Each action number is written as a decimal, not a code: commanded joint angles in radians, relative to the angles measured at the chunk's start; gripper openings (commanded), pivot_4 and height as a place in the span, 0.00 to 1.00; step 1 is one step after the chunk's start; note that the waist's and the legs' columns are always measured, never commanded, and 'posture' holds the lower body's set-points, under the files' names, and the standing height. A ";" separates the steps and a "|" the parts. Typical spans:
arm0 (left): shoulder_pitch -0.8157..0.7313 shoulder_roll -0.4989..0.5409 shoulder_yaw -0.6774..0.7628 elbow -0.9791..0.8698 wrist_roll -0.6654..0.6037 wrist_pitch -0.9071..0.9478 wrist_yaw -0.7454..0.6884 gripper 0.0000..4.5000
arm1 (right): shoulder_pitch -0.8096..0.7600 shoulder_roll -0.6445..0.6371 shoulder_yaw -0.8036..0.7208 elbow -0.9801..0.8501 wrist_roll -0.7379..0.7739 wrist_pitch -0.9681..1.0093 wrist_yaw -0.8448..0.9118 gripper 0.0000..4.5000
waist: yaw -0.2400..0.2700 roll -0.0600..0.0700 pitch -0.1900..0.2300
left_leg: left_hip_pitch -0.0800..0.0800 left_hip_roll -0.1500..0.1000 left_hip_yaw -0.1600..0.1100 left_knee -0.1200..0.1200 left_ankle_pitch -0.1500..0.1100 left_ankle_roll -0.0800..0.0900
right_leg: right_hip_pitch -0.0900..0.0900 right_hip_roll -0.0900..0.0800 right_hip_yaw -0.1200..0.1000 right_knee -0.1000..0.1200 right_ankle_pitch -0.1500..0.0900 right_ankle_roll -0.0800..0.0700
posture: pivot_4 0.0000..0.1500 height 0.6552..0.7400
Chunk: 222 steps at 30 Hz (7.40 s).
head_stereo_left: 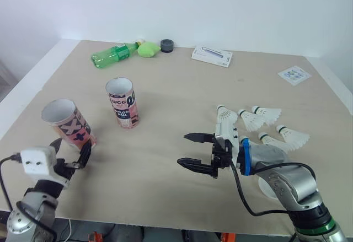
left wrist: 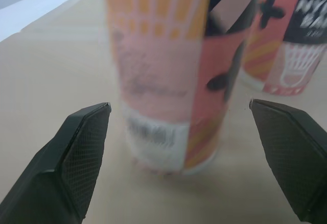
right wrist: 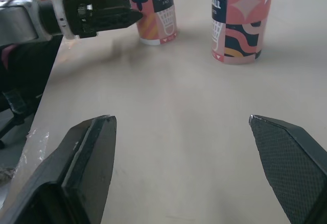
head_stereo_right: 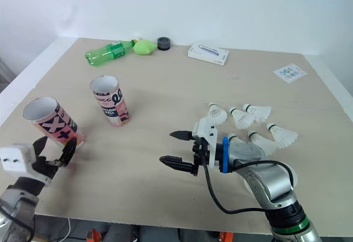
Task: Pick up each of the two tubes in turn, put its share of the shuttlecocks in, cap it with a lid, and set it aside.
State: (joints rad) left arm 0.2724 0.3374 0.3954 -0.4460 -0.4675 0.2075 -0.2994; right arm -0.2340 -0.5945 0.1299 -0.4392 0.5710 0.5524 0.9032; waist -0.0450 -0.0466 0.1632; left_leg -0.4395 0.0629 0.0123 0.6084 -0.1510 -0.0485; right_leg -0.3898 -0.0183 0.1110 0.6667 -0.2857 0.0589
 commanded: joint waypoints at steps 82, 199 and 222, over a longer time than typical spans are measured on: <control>-0.095 -0.027 -0.056 0.087 0.092 -0.054 -0.060 0.71 | 0.033 -0.060 -0.107 -0.086 0.106 0.058 -0.035 1.00 | 0.000 0.000 0.000 | 0.000 0.000 0.000 0.000 0.000 0.000 | 0.000 0.000 0.000 0.000 0.001 0.001 | 1.00 0.87; -0.881 0.344 -0.811 0.262 0.287 0.278 -0.886 0.70 | 0.422 0.031 -0.426 -0.020 -0.061 0.033 -0.352 0.03 | 0.022 0.023 -0.007 | 0.000 -0.001 -0.011 0.010 0.001 0.003 | 0.010 0.003 -0.004 0.001 -0.003 0.007 | 1.00 0.87; -0.918 0.304 -0.831 0.347 0.313 0.229 -0.918 0.70 | 0.000 -0.444 -0.429 -0.169 0.204 0.021 0.083 0.03 | 0.022 0.023 -0.007 | 0.002 -0.003 -0.011 0.009 0.002 0.005 | 0.014 0.001 -0.004 -0.002 -0.002 0.008 | 1.00 0.87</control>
State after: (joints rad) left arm -0.6542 0.6421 -0.4030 -0.1375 -0.1983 0.4292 -1.2267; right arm -0.1937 -1.0184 -0.3347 -0.6201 0.8160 0.6124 0.9557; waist -0.0228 -0.0239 0.1560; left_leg -0.4379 0.0598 0.0014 0.6178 -0.1492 -0.0433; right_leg -0.3760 -0.0170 0.1072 0.6649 -0.2879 0.0674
